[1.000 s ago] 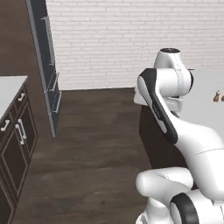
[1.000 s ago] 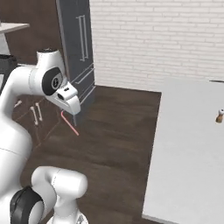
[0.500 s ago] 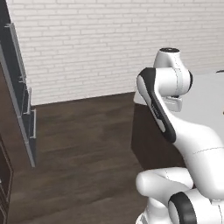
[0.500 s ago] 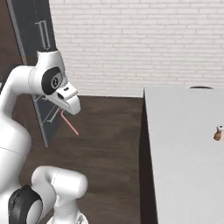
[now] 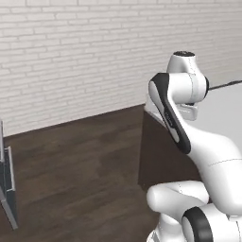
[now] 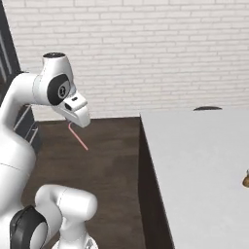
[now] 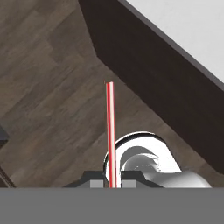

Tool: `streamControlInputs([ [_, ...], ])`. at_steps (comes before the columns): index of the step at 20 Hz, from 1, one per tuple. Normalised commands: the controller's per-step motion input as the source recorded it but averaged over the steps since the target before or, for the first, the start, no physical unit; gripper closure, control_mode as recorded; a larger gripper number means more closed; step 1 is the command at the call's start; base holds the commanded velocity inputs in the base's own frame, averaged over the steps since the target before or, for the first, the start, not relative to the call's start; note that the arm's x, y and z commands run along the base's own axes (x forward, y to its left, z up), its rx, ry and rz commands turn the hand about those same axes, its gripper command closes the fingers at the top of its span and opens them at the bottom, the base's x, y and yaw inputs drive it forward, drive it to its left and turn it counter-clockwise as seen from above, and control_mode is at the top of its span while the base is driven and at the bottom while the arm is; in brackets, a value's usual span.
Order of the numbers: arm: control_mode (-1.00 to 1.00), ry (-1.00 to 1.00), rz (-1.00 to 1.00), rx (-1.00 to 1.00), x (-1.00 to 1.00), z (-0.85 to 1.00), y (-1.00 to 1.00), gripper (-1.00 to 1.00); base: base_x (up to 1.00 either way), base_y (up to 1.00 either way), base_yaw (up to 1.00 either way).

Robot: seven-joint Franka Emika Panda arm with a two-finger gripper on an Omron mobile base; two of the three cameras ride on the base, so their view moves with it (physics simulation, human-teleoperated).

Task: Take a straw from the drawer in front and place it inside the glass cup on the dining counter.

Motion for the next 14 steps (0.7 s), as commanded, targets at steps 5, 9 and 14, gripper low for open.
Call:
streamControlInputs([
  [5,1.0,0.0,0.0,0.0,0.0,0.0,0.0,1.0,1.0,0.59,-0.32],
  [9,1.0,0.0,0.0,0.0,0.0,0.0,0.0,1.0,1.0,0.67,-0.32],
  [14,1.0,0.0,0.0,0.0,0.0,0.0,0.0,1.0,0.91,0.78,-0.33],
])
